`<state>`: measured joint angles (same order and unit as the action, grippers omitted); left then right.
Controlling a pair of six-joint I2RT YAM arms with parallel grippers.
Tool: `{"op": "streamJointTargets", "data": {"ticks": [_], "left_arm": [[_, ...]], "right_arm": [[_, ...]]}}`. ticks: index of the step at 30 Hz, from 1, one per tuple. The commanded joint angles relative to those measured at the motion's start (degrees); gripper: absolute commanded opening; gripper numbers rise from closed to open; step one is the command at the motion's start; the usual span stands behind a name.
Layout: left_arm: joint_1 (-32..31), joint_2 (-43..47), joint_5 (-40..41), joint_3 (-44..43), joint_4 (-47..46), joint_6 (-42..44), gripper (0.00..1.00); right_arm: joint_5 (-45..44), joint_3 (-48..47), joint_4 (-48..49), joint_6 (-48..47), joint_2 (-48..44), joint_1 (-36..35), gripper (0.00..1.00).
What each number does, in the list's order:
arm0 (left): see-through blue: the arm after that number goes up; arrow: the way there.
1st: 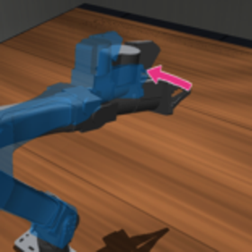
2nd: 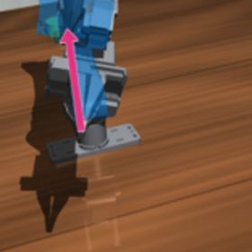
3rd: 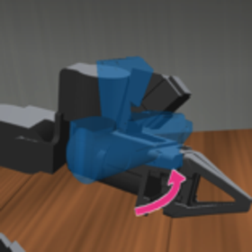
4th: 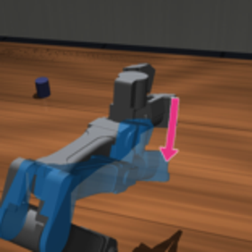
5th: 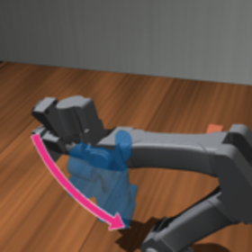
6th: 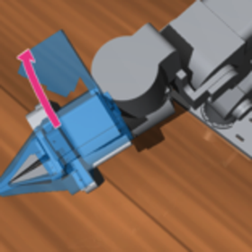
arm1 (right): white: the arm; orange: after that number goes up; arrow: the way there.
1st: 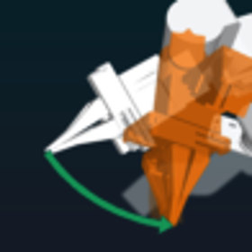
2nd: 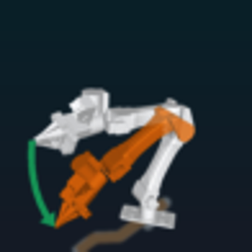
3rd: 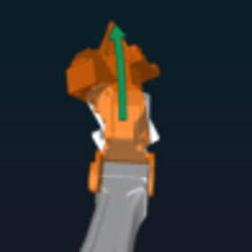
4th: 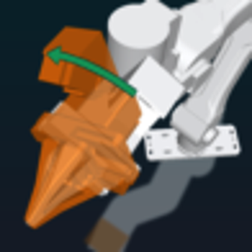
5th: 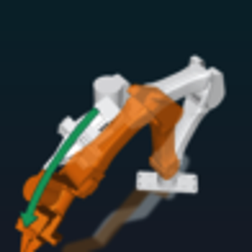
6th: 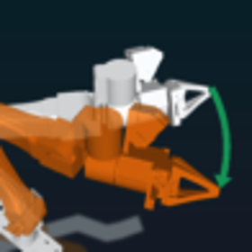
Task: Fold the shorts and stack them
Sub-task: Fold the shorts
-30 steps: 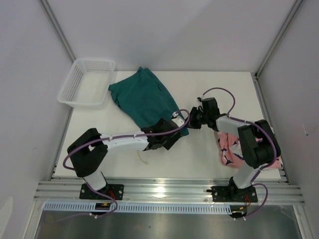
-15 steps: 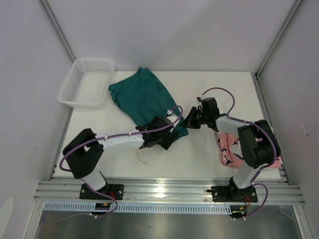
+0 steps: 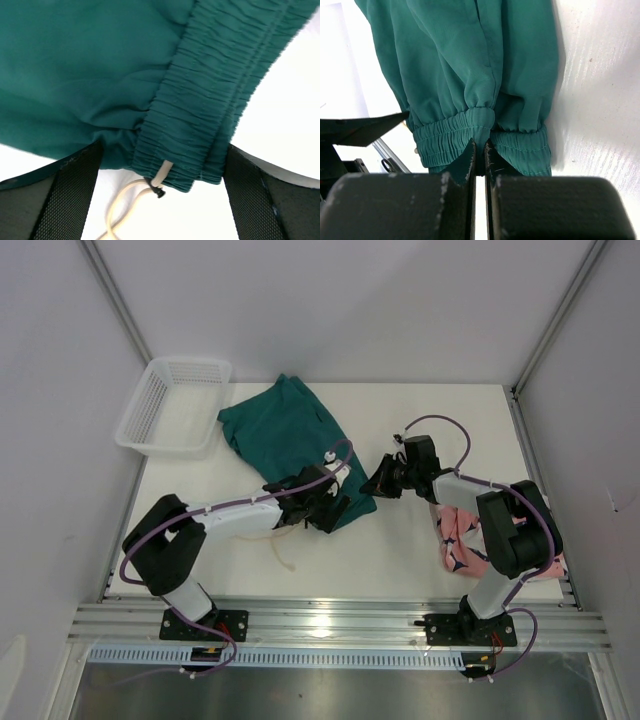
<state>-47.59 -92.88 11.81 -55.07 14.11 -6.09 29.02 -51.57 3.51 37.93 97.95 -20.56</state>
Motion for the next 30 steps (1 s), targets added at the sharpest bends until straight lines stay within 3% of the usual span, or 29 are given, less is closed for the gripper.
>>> {"op": "streamJointTargets", "data": {"ticks": [1, 3, 8, 16, 30], "left_arm": [[0.04, 0.16, -5.38, 0.49, -2.24, -0.24, 0.97], [0.04, 0.07, -7.23, 0.84, -2.86, -0.07, 0.93], [0.04, -0.20, -10.40, 1.19, -3.03, 0.29, 0.69], [0.04, 0.33, -10.50, 2.07, -3.12, 0.02, 0.45], [-1.36, 6.83, -4.18, 3.65, -2.07, -1.56, 0.46]], "right_arm": [[1.57, -1.95, 1.85, 0.47, 0.75, -0.36, 0.00], [1.66, -1.87, 2.20, 0.56, 0.84, -0.45, 0.00], [1.83, -1.95, 2.47, 0.74, 1.10, -0.45, 0.00], [2.10, -2.13, 2.64, 1.00, 1.01, -0.36, 0.00], [2.54, -2.48, -0.78, 1.00, -3.81, -0.54, 0.00]]}}
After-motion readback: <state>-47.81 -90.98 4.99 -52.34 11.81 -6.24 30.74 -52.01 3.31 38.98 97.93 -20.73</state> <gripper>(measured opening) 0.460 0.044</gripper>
